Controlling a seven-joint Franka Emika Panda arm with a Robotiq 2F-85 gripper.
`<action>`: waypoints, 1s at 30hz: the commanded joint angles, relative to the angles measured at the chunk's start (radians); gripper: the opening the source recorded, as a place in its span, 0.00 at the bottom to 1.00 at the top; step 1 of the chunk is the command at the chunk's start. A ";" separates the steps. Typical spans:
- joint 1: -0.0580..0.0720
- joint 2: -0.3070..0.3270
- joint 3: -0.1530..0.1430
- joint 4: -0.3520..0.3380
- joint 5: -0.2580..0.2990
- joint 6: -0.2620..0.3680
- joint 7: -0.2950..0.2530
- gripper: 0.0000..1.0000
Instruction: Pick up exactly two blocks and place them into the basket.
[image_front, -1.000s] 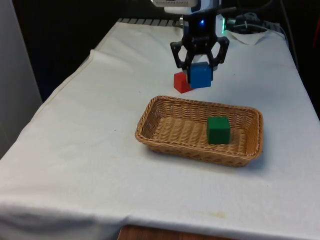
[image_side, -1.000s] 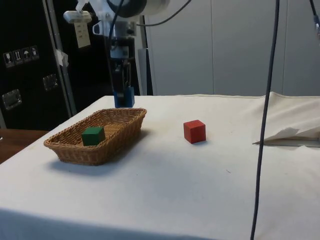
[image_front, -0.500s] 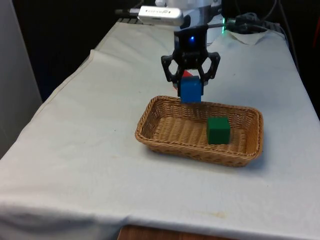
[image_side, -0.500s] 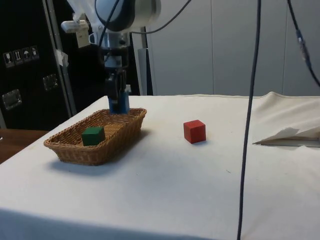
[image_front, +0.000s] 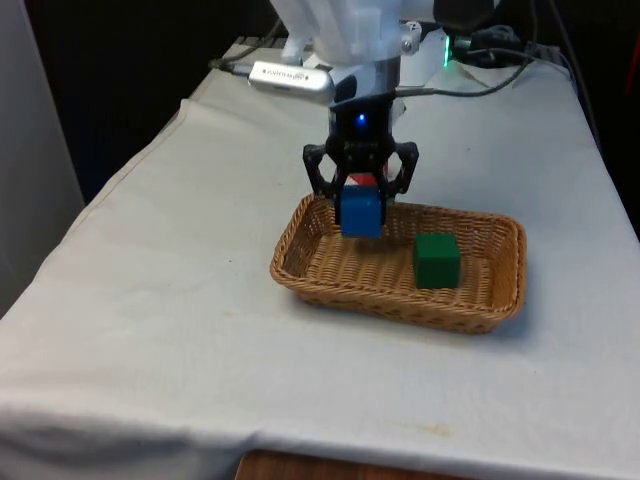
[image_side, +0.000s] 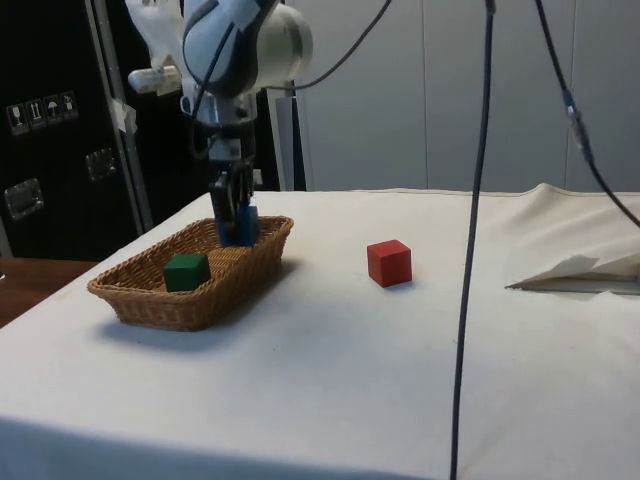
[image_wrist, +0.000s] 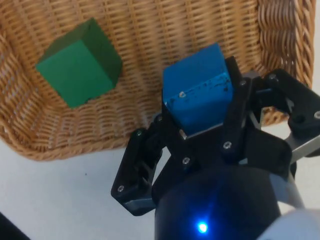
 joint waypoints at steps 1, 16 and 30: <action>-0.004 0.012 0.005 0.009 0.010 0.004 0.003 0.02; -0.003 0.033 0.005 0.022 0.036 0.008 0.002 0.51; 0.000 0.033 -0.001 0.025 0.030 0.002 0.006 1.00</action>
